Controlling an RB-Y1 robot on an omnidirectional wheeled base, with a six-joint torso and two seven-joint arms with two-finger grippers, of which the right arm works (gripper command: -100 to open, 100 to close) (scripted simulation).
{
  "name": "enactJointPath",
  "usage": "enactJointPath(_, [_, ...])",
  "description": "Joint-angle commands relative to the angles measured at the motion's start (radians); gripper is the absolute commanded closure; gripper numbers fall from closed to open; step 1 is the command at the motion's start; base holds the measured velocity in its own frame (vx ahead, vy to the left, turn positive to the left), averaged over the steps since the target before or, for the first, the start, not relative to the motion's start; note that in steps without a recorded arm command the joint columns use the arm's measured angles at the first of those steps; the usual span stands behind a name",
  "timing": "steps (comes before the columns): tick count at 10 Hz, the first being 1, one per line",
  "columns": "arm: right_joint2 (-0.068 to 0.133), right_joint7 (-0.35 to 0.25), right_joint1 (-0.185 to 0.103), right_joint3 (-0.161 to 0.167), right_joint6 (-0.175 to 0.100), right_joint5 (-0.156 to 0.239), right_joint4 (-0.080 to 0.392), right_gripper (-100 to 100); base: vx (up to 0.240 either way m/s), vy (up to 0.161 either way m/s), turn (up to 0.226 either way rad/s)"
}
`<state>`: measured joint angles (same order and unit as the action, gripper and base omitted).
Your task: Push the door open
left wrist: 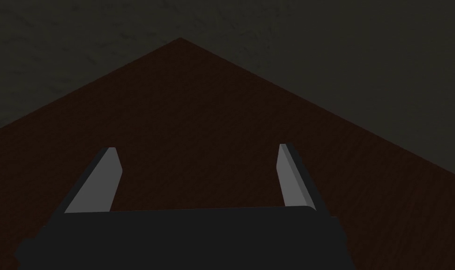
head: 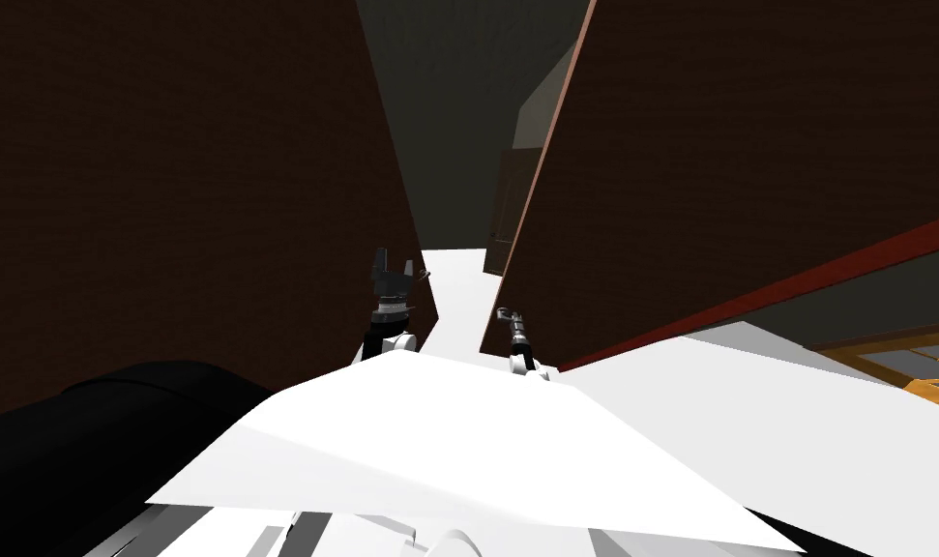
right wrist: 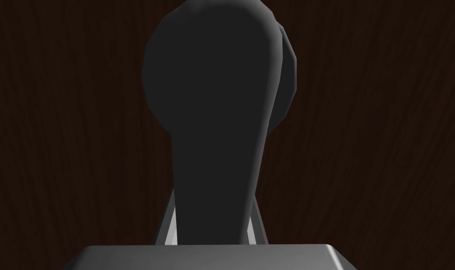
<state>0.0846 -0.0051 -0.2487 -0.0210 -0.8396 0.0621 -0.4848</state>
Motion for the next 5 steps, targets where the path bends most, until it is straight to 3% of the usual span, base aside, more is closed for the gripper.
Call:
enactJointPath(1, [0.006,-0.001,0.007,-0.022,0.002,0.000,-0.018,100,0.178,0.116,-0.123])
enactJointPath(5, [0.003,-0.005,0.009,-0.058,0.003,-0.002,-0.018,100,0.160,0.119,-0.102])
